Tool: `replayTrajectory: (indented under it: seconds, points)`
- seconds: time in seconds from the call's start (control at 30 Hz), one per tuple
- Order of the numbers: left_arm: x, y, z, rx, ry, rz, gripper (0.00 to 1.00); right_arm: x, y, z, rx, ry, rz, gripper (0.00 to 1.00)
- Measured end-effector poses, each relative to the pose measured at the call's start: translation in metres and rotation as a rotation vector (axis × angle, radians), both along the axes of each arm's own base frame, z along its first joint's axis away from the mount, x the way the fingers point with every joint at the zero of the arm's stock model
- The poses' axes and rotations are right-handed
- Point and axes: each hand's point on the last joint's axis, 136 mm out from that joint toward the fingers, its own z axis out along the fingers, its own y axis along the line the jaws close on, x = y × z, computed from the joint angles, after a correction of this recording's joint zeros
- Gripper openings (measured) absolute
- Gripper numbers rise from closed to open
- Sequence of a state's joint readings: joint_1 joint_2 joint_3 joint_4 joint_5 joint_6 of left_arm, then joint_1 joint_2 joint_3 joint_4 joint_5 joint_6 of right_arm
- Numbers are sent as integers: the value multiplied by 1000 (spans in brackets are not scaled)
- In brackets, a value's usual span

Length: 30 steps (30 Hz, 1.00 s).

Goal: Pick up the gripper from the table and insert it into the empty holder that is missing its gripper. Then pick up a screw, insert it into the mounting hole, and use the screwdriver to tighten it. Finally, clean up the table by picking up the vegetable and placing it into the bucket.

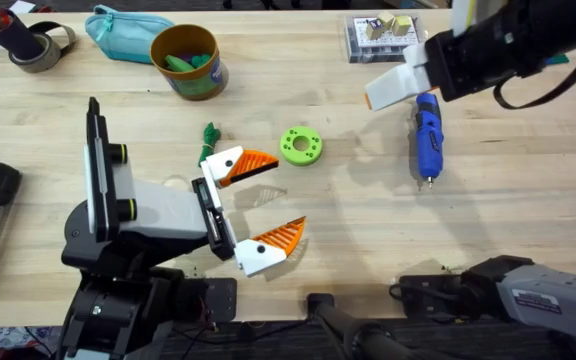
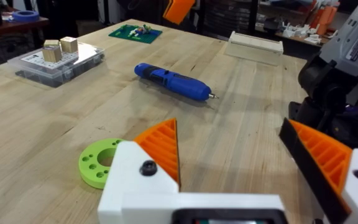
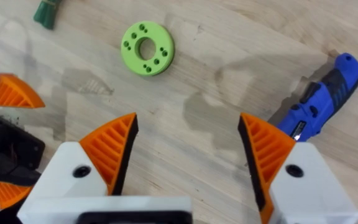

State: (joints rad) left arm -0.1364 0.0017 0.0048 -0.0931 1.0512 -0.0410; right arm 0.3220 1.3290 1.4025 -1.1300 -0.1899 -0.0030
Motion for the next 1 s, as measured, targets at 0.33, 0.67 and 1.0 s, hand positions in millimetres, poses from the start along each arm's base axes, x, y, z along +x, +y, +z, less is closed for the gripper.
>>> replayTrajectory:
  seconds: [0.33,0.67,1.0]
  points:
    - [0,0,0,0,0,0,990,-24,23,2,85,40,197,981]
    - [0,0,0,0,3,-1,990,-56,53,4,107,43,456,981]
    - [0,0,0,-1,5,-1,52,-57,54,4,108,40,464,981]
